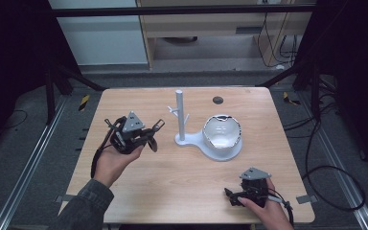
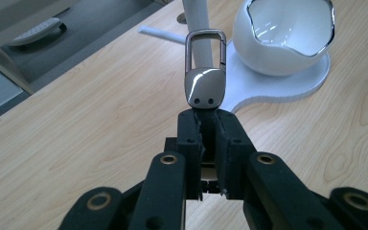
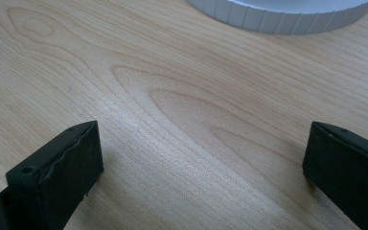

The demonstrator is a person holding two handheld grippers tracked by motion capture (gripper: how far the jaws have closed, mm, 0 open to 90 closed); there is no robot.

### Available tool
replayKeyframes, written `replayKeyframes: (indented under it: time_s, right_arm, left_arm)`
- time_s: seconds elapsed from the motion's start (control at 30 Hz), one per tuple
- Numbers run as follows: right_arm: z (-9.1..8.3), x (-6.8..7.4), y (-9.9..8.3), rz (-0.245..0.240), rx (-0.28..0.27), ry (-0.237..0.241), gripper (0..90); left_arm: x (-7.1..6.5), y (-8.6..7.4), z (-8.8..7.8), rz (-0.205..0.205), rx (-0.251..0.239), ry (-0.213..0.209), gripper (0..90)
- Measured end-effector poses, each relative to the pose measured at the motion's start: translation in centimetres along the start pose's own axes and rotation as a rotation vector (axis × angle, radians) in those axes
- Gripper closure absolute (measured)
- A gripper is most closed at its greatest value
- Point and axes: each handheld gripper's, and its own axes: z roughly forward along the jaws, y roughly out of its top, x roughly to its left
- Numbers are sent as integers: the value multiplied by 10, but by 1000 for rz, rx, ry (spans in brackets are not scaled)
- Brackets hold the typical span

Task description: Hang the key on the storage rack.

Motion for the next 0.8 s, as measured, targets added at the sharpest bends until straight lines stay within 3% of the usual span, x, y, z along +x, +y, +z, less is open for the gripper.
replayKeyframes:
  time_s: [0.5, 0.67, 0.8]
  right_arm:
    - [0, 0, 0, 3, 1, 2, 4]
    - [-1, 1, 0, 4, 3, 4, 4]
    - [-1, 1, 0, 4, 3, 5, 4]
  left_arm:
    - [-5, 29, 5, 0, -39, 17, 811]
    - [-2, 34, 8, -23, -58, 15, 811]
    - [-4, 37, 12, -13, -49, 10, 811]
